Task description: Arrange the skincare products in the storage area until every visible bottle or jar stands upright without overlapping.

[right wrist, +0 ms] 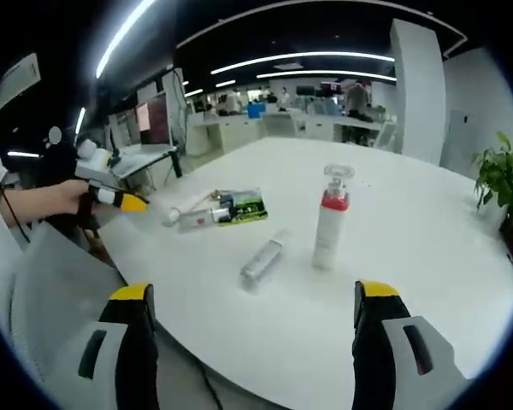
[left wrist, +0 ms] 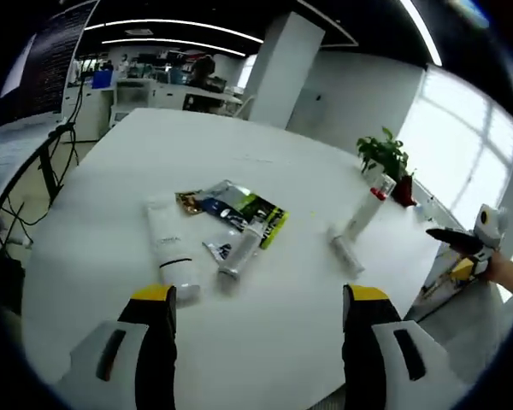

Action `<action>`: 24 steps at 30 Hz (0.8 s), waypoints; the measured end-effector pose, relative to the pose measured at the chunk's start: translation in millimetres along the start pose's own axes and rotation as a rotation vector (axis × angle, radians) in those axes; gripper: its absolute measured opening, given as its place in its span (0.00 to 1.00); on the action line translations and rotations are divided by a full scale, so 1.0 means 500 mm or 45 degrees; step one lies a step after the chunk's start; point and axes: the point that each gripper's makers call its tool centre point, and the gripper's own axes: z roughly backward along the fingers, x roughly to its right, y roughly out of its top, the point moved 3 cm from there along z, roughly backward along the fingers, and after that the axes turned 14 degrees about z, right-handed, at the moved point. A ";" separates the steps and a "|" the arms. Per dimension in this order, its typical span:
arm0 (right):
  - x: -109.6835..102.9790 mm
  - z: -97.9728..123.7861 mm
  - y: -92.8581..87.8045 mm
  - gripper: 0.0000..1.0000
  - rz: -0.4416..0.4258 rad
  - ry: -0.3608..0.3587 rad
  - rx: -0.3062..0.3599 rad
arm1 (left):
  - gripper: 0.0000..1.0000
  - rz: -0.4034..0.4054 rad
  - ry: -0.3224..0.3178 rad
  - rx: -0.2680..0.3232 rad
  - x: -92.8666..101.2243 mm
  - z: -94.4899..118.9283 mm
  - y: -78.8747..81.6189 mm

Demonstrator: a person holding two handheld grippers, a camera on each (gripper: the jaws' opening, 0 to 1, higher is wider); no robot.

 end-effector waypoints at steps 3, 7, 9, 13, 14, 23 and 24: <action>0.002 0.001 -0.001 0.95 -0.012 -0.007 0.000 | 0.68 -0.002 0.083 -0.034 -0.036 -0.026 0.010; 0.004 0.000 -0.005 0.95 -0.015 -0.017 -0.015 | 0.65 -0.010 0.147 -0.083 -0.062 -0.054 0.023; 0.003 -0.002 -0.006 0.95 -0.013 -0.017 -0.024 | 0.65 -0.025 0.169 -0.103 -0.064 -0.055 0.029; 0.002 -0.003 -0.009 0.95 -0.001 -0.020 -0.044 | 0.61 -0.025 0.214 -0.146 -0.071 -0.079 0.037; 0.002 -0.003 -0.010 0.95 0.003 -0.024 -0.048 | 0.61 -0.018 0.225 -0.154 -0.081 -0.094 0.045; 0.010 -0.001 -0.013 0.94 -0.018 -0.047 -0.058 | 0.50 0.053 0.357 -0.232 -0.120 -0.130 0.052; 0.011 -0.001 -0.014 0.94 -0.020 -0.049 -0.059 | 0.49 0.052 0.374 -0.245 -0.129 -0.135 0.055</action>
